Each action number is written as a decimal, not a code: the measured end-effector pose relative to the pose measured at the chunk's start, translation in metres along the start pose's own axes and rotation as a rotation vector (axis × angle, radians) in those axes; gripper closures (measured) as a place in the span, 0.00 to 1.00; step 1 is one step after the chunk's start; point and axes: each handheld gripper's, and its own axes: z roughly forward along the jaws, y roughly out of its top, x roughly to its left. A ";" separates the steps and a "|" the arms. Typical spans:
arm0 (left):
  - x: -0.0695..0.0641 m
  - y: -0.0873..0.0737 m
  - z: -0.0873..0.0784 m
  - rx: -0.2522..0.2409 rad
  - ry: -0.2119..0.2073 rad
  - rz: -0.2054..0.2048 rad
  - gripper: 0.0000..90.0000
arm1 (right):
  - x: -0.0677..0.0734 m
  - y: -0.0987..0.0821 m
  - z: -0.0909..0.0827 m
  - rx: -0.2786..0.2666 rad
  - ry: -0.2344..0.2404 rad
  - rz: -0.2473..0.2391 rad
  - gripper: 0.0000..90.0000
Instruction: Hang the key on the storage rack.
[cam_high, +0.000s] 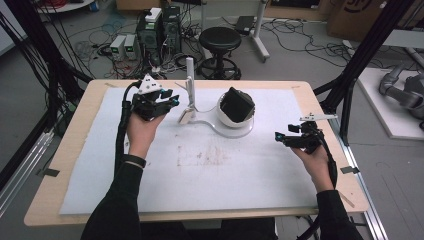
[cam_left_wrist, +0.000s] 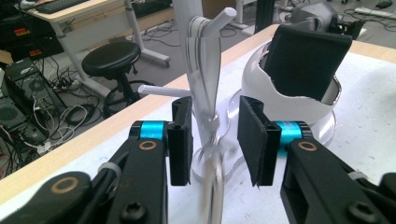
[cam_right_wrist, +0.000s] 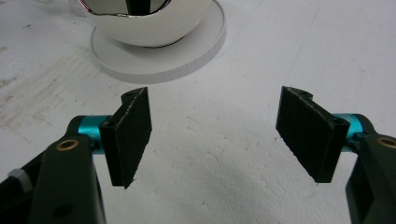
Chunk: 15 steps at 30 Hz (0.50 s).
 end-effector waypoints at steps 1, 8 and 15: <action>0.000 0.000 0.000 -0.001 -0.001 -0.002 0.71 | 0.000 0.000 0.000 -0.001 0.000 -0.002 0.30; 0.004 -0.001 -0.002 0.002 0.000 -0.032 0.59 | 0.000 0.000 0.000 -0.001 0.001 -0.001 0.30; 0.003 -0.001 -0.002 0.005 -0.008 -0.038 0.56 | 0.001 0.000 0.000 0.001 0.000 -0.002 0.30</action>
